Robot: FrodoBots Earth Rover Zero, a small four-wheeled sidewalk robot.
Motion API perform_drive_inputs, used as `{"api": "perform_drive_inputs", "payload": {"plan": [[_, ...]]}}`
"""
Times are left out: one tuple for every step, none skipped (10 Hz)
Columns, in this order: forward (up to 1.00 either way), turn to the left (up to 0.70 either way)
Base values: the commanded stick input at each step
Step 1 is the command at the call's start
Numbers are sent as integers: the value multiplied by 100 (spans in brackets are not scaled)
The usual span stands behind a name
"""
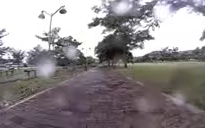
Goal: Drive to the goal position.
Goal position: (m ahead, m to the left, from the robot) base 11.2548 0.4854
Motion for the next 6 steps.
{"api": "perform_drive_inputs", "payload": {"plan": [[70,0],[70,0],[70,0],[70,0],[70,0],[70,0]]}}
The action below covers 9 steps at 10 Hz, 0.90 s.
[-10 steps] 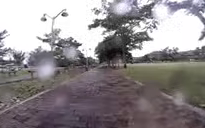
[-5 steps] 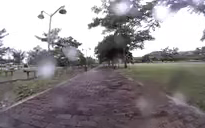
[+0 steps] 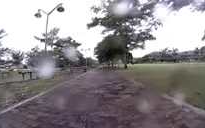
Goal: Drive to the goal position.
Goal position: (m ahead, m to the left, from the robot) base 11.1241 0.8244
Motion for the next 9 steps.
{"api": "perform_drive_inputs", "payload": {"plan": [[70,0],[70,0],[70,0],[70,0],[70,0],[70,0],[70,0],[70,0],[70,0]]}}
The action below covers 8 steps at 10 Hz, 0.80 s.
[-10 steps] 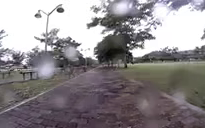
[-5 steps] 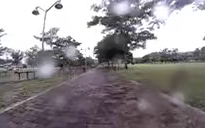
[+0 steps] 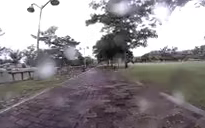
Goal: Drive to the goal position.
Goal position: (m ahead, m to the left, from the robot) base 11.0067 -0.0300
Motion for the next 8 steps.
{"api": "perform_drive_inputs", "payload": {"plan": [[70,0],[70,0],[70,0],[70,0],[70,0],[70,0],[70,0],[70,0]]}}
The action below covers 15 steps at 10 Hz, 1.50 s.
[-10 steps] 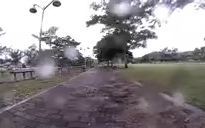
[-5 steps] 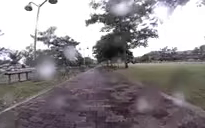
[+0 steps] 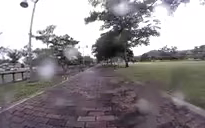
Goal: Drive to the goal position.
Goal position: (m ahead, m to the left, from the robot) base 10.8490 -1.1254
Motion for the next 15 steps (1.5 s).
{"api": "perform_drive_inputs", "payload": {"plan": [[70,0],[70,0],[70,0],[70,0],[70,0],[70,0],[70,0],[70,0],[70,0],[70,0],[70,0],[70,0],[70,0],[70,0],[70,0]]}}
